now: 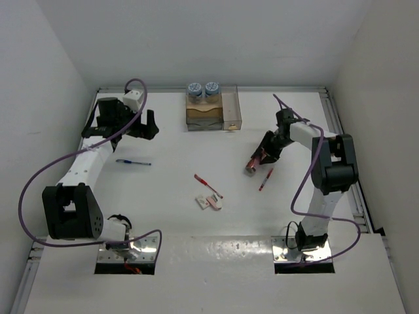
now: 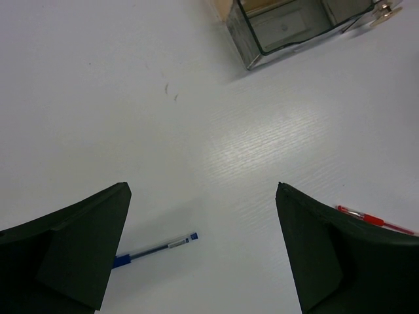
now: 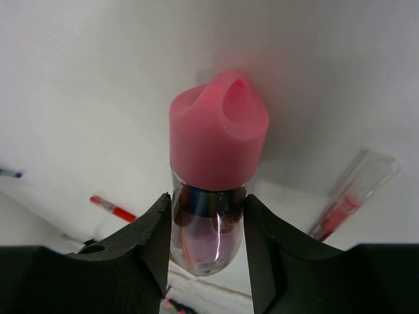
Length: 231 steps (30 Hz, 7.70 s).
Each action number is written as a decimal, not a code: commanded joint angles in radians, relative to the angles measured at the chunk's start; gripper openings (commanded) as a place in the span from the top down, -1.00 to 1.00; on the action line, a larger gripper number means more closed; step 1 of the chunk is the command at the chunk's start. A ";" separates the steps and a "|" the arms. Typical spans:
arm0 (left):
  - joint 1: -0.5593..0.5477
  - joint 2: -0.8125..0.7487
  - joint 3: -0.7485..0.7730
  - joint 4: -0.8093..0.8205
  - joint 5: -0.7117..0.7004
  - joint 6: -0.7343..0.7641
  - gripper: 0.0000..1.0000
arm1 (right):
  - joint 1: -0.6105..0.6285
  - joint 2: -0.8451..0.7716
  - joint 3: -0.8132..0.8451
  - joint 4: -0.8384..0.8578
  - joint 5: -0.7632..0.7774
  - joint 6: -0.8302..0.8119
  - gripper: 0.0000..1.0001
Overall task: Sort the stationery into containers
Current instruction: Pick up the stationery from the center of the board, then place the stationery in the storage box, then pick up the stationery from the center of the board.
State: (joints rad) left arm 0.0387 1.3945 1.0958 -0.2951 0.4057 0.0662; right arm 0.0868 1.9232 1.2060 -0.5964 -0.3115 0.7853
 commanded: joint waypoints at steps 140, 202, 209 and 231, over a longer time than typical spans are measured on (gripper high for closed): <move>-0.342 0.922 1.010 0.004 -0.051 1.034 -0.19 | -0.167 -0.398 -0.180 0.756 -0.431 0.195 -0.67; -0.063 -0.385 -0.395 0.215 0.335 -0.209 -0.78 | 0.832 -0.329 -0.204 0.175 0.227 -0.723 0.31; -0.063 -0.376 -0.373 0.197 0.335 -0.200 -0.78 | 0.778 -0.253 -0.178 0.164 0.144 -0.667 0.24; -0.065 -0.336 -0.376 0.223 0.343 -0.230 -0.78 | 0.705 -0.133 -0.134 0.165 0.011 -0.601 0.39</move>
State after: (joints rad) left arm -0.0372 1.0603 0.7029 -0.1165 0.7204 -0.1463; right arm 0.8055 1.7771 1.0294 -0.4477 -0.2638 0.1558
